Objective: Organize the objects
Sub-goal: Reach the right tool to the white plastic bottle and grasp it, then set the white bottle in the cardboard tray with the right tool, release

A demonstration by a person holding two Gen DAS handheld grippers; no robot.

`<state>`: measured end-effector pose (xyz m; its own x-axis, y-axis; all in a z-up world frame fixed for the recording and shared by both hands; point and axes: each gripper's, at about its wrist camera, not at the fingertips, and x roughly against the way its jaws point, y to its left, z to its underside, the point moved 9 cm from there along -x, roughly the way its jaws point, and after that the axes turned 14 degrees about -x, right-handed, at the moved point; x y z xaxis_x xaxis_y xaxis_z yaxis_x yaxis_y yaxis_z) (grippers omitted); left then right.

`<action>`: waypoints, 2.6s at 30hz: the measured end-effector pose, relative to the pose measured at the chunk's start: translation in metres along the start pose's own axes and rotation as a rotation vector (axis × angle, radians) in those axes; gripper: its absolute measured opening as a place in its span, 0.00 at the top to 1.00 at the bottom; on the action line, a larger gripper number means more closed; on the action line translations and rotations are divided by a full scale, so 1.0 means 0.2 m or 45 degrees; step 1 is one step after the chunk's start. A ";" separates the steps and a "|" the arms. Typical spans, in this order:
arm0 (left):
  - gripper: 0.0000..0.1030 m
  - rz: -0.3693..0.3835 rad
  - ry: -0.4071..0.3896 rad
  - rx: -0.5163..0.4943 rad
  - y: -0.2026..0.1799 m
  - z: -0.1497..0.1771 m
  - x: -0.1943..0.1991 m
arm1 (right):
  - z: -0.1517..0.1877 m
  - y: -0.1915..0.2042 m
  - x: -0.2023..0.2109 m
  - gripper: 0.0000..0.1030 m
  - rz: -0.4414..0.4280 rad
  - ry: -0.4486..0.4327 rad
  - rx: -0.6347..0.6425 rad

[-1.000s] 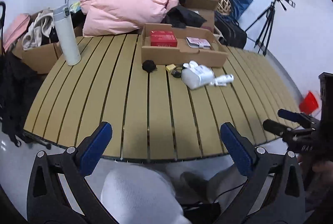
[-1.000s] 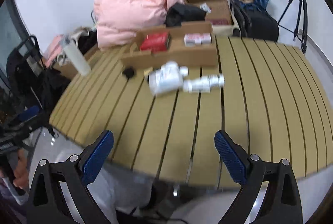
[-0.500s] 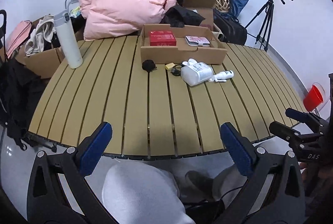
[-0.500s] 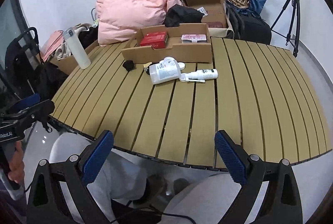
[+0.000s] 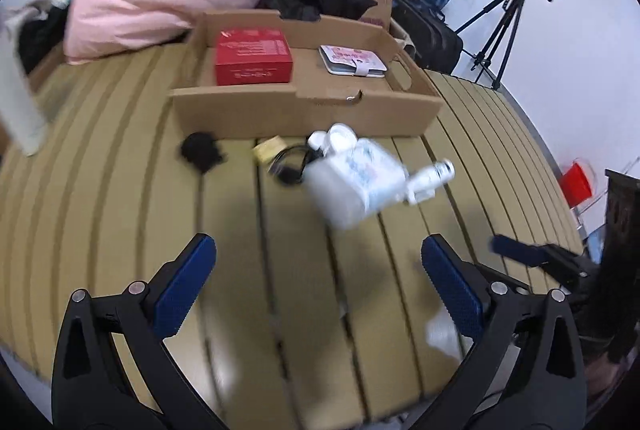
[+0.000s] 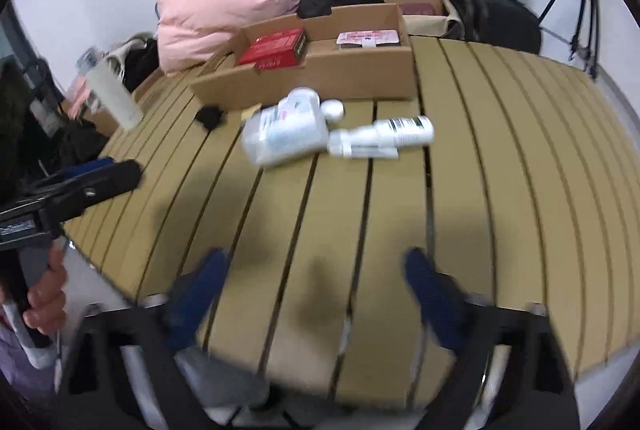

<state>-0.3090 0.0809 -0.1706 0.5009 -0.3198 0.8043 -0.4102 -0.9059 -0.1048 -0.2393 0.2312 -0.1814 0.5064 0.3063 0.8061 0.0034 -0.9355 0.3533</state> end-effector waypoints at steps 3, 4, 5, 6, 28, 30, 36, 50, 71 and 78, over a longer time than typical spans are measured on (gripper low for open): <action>0.13 -0.002 0.046 0.002 0.02 -0.06 -0.17 | -0.17 0.02 -0.15 0.48 -0.058 -0.011 -0.036; 0.24 -0.010 0.071 -0.003 0.03 -0.06 -0.23 | -0.23 0.03 -0.21 0.49 -0.112 -0.010 -0.070; 0.34 -0.009 0.087 0.002 0.04 -0.06 -0.27 | -0.27 0.03 -0.25 0.52 -0.137 -0.012 -0.091; 0.38 0.015 0.100 0.020 0.04 -0.06 -0.31 | -0.32 0.05 -0.31 0.57 -0.159 -0.014 -0.105; 0.48 0.149 0.152 0.073 -0.03 0.19 -0.19 | -0.03 0.13 -0.35 0.53 -0.280 0.093 -0.076; 0.53 0.203 0.151 0.105 -0.03 0.19 -0.20 | -0.04 0.11 -0.37 0.41 -0.269 0.094 -0.105; 0.79 0.172 0.094 0.084 -0.04 0.15 -0.14 | -0.03 0.15 -0.39 0.56 -0.376 0.125 -0.159; 0.81 0.222 0.030 0.173 0.37 -0.56 -0.08 | -0.75 0.49 -0.25 0.65 -0.400 0.024 -0.051; 0.18 -0.299 -0.044 0.023 0.69 -0.41 0.12 | -0.93 0.56 -0.65 0.10 -0.097 0.056 0.149; 0.08 -0.381 -0.112 0.059 0.57 -0.15 0.51 | -0.77 0.23 -0.20 0.00 0.094 -0.066 0.172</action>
<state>-0.3281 -0.0472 -0.0833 0.6587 -0.0584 0.7501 -0.2005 -0.9745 0.1003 -0.3933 0.2039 -0.1246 0.5536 0.2299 0.8004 0.0790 -0.9713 0.2244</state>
